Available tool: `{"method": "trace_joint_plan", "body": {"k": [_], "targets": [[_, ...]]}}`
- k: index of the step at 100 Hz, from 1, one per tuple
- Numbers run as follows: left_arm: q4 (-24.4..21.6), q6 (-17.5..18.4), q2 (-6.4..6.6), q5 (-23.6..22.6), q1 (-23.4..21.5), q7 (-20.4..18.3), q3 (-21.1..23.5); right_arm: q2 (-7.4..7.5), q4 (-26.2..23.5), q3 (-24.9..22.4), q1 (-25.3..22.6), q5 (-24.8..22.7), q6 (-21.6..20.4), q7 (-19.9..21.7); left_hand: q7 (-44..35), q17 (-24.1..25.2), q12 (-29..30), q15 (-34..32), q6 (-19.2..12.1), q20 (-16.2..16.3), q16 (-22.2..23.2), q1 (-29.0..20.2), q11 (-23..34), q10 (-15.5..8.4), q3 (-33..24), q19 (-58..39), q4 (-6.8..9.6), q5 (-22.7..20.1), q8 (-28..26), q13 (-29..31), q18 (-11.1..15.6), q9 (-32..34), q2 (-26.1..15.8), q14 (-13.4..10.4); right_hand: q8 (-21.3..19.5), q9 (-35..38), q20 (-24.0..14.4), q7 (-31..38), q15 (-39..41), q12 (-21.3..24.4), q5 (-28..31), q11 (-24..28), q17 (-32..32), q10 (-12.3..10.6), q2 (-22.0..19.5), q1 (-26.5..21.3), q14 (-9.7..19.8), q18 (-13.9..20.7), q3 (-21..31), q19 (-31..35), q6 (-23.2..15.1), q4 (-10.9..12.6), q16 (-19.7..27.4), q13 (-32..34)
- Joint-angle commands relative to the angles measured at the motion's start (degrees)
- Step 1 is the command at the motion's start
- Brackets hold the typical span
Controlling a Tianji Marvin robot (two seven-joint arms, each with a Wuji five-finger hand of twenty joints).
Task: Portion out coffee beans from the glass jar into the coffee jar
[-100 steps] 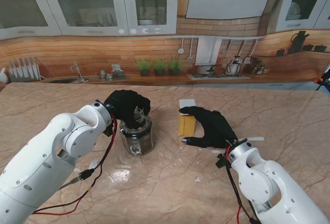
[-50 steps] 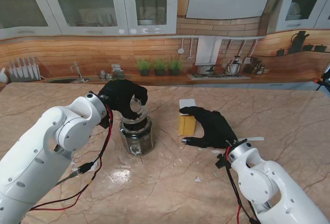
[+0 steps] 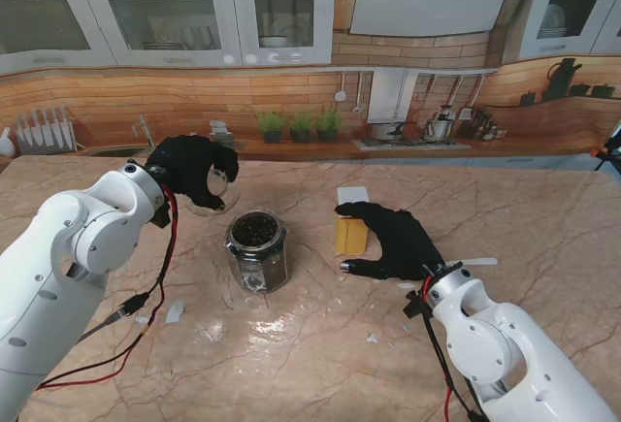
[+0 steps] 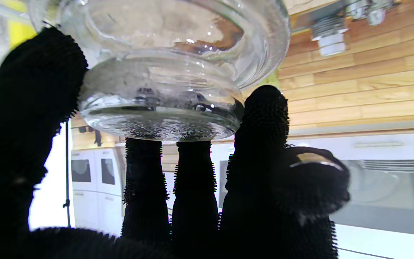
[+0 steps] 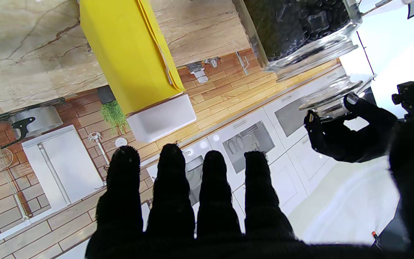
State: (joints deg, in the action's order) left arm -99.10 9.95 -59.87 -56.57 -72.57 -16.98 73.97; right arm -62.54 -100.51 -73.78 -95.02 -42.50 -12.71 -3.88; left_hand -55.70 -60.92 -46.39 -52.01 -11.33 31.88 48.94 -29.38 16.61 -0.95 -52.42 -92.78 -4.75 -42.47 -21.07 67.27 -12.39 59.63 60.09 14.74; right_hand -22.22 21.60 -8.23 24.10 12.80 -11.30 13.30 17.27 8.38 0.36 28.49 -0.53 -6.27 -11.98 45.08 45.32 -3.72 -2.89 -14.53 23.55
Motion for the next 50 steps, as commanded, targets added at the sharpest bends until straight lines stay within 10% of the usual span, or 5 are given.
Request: {"method": "trace_joint_plan", "body": {"k": [1,50], "targets": [[0.83,0.16,0.74,-0.68,-0.98,0.63,1.31,-0.23,0.09,0.39,0.23,0.14,-0.09,0.11,-13.89,0.58,-4.45,-5.31,0.41,1.02,0.57,-15.81,7.83,-2.76,-15.56,-3.27,5.94,-4.64,-3.81,4.78,12.92,9.14,-3.28,-16.35,0.56,-0.41,0.67,0.43,0.58,-0.35,0.38,0.55,0.06,-0.76,1.24,-2.04,2.09,0.99,0.62,-0.68,0.34,0.49,-0.03,0.38],[7.57,-3.89,1.05,-6.68,-5.14,4.78,7.77,-0.13,0.86,3.08,2.79,1.27,0.7,1.69,-13.72,0.59,-5.04,-4.27,0.4,0.99,2.0,-16.11,7.72,-2.78,-13.44,-2.99,8.56,-4.11,-4.45,4.78,13.28,8.62,-5.22,-16.29,0.61,-0.37,0.7,0.41,0.57,-0.34,0.42,0.51,0.15,-0.74,1.18,-1.98,2.15,1.04,0.62,-0.72,0.31,0.5,-0.03,0.42]]}}
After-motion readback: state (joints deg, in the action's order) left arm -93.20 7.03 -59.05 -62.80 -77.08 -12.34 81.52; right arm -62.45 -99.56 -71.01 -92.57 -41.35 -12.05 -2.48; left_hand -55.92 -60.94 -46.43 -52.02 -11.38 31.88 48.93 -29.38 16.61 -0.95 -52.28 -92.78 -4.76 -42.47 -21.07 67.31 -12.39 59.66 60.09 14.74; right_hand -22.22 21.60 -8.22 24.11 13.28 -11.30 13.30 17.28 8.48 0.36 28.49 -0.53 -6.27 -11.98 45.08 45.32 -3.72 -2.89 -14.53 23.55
